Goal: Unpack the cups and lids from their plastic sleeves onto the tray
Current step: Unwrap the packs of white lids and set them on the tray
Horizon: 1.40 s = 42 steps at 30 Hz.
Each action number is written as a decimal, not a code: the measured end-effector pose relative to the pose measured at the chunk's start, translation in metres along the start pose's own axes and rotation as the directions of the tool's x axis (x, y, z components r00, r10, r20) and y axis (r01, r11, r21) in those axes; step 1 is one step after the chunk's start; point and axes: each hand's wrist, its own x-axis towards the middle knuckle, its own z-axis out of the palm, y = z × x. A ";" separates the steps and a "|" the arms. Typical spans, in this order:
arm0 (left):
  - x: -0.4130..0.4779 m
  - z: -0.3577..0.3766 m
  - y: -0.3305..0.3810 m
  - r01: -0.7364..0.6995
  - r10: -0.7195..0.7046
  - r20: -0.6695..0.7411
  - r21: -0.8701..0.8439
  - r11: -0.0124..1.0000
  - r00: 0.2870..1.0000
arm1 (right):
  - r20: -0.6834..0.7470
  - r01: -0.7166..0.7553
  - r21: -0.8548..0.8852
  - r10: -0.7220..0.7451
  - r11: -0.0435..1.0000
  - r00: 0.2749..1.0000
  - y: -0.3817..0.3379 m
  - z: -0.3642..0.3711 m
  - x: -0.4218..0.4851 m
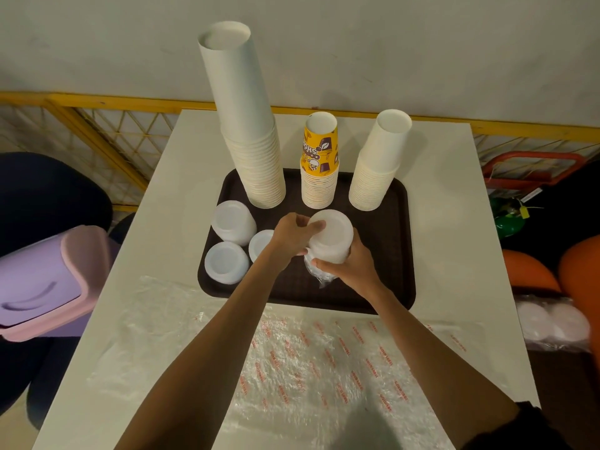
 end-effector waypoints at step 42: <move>-0.020 -0.097 -0.127 0.135 -0.317 -0.503 -0.365 0.921 0.804 | -0.142 0.113 -0.125 -0.130 0.986 0.981 0.004 0.015 -0.002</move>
